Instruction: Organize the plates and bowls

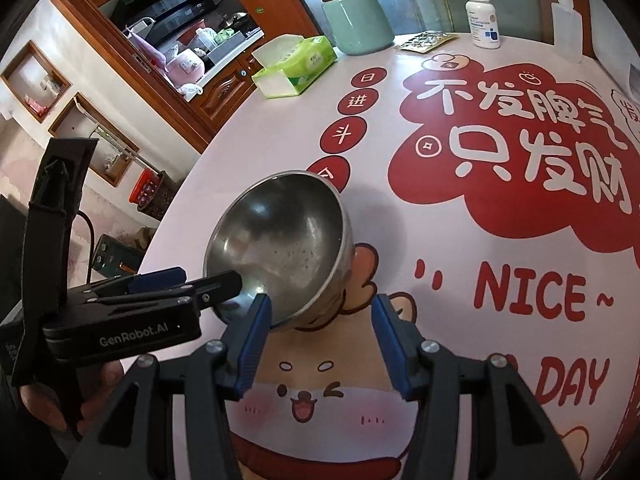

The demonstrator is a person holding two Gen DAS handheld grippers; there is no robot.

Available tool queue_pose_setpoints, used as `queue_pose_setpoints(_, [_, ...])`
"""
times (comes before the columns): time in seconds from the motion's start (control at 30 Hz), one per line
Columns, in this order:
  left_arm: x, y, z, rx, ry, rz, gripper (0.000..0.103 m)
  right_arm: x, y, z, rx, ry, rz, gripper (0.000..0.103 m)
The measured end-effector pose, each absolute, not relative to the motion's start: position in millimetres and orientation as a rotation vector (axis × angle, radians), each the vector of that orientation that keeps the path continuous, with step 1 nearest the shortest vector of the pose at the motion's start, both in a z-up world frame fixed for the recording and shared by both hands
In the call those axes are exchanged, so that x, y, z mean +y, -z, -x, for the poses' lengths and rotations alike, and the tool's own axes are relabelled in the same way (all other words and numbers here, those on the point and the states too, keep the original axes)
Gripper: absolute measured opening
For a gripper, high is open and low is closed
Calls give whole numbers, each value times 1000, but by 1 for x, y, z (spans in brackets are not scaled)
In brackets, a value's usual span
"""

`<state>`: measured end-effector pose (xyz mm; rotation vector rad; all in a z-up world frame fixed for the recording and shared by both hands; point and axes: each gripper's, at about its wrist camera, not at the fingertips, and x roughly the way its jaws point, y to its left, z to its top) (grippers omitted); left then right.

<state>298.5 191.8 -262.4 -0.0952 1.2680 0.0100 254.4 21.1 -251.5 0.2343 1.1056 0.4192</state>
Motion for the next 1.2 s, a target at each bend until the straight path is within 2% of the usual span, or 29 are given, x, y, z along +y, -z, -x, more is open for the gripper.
queue_pose_setpoints(0.13, [188, 267, -299, 1290, 0, 93, 66, 20, 256, -256, 1117, -401, -240, 52])
queue_pose_setpoints(0.27, [184, 269, -299, 1301, 16, 101, 55, 18, 256, -256, 1121, -411, -258, 34])
queue_pose_setpoints(0.47, [175, 266, -298, 1301, 46, 99, 35, 21, 252, -253, 1117, -434, -254, 19])
queue_pose_setpoints(0.57, [173, 263, -294, 1294, 53, 91, 23, 22, 252, -253, 1116, -435, -259, 18])
queue_pose_setpoints(0.67, [171, 261, -293, 1295, 60, 85, 16, 20, 251, -253, 1111, -435, -271, 16])
queue_pose_setpoints(1.2, [153, 245, -259, 1283, 112, 78, 16, -9, 232, -230, 1114, -392, -376, 11])
